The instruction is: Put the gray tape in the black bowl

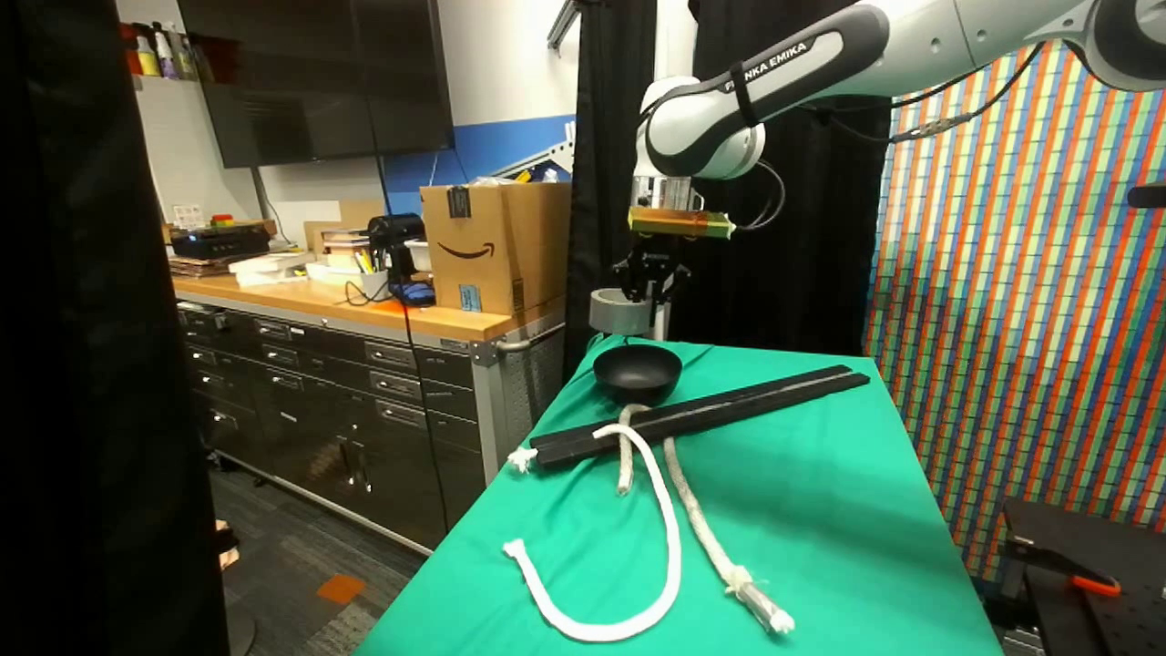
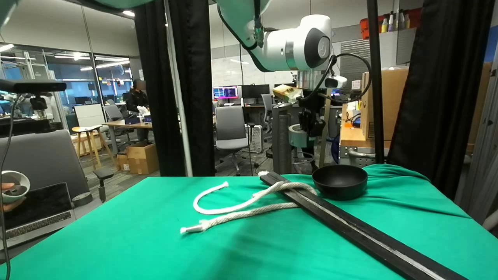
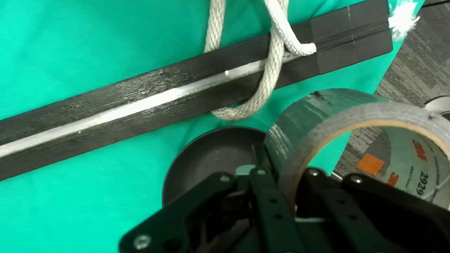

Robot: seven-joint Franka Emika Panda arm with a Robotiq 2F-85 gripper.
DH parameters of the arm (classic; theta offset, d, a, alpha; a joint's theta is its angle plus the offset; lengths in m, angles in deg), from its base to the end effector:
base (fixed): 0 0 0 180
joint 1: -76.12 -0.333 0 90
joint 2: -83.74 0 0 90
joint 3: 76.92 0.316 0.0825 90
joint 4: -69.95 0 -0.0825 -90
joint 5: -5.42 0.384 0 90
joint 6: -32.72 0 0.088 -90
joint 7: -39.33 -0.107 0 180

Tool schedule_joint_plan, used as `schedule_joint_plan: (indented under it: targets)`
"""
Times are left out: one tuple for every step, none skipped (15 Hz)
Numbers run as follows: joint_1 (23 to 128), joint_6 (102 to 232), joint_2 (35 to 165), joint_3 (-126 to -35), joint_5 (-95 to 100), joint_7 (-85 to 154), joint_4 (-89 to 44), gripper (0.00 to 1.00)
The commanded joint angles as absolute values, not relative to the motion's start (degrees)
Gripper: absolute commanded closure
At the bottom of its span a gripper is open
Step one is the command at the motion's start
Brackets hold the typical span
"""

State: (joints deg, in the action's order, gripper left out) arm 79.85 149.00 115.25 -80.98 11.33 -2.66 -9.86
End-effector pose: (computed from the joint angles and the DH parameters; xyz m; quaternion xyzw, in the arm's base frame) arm 0.7155 -0.0819 0.3984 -0.8995 0.4336 -0.0335 0.0406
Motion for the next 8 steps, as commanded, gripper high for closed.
schedule_joint_plan:
  targets:
    - [81.3,146.6,116.7,-81.0,15.8,-1.4,-6.1,0.88]
    - [81.6,146.5,116.8,-80.9,16.8,-1.2,-5.9,0.88]
    - [82.4,146.4,117.0,-80.5,18.5,-0.3,-5.7,0.88]
    - [82.7,146.2,117.2,-80.6,19.6,-0.2,-5.4,0.88]
    - [83.0,146.1,117.3,-80.6,20.5,0.0,-5.2,0.88]
    - [83.0,145.8,117.5,-80.9,20.8,-0.2,-5.0,0.88]
    - [83.0,145.5,117.7,-81.3,20.8,-0.6,-4.8,0.88]
    - [83.0,145.4,117.8,-81.6,20.5,-1.0,-4.8,0.88]
